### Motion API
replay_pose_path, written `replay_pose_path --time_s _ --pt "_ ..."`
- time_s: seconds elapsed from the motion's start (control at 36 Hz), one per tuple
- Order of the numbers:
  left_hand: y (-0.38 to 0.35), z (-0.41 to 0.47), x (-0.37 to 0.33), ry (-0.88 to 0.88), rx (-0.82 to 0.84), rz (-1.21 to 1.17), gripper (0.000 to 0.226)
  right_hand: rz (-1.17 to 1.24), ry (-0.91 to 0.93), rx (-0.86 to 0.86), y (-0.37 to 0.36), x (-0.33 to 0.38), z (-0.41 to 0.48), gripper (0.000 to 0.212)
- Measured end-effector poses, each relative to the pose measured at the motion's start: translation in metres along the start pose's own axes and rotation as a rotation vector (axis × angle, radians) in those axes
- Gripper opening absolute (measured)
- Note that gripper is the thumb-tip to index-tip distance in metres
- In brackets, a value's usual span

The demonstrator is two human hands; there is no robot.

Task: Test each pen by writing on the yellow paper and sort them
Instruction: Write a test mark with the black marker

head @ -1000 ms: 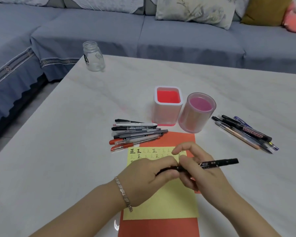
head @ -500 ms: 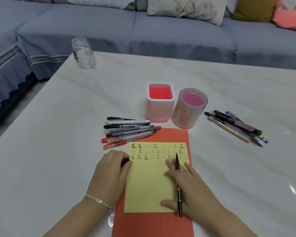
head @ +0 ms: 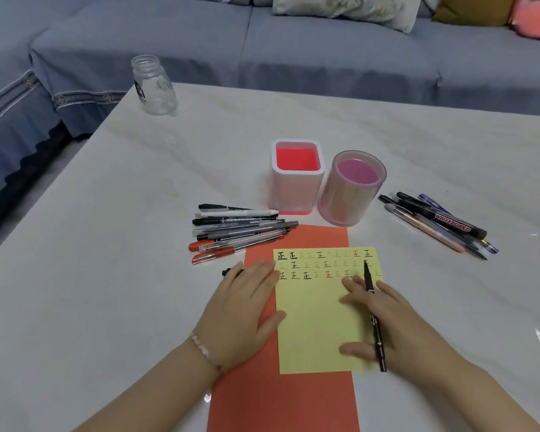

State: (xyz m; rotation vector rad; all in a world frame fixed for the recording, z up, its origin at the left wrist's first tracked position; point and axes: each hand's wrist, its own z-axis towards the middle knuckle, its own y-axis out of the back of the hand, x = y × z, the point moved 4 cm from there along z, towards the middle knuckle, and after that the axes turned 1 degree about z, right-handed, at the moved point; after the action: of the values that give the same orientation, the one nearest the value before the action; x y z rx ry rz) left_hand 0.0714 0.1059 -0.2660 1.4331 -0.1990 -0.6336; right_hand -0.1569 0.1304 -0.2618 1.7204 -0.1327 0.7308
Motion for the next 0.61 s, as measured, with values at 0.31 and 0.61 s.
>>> replay_pose_path --time_s 0.31,0.61 --pt "-0.009 -0.004 0.009 0.015 -0.014 -0.049 0.066 0.723 -0.158 -0.509 0.018 0.049 0.025 0.053" --pt "-0.013 0.000 0.017 0.100 -0.032 -0.092 0.066 0.952 -0.390 -0.585 -0.010 0.072 0.062 0.017"
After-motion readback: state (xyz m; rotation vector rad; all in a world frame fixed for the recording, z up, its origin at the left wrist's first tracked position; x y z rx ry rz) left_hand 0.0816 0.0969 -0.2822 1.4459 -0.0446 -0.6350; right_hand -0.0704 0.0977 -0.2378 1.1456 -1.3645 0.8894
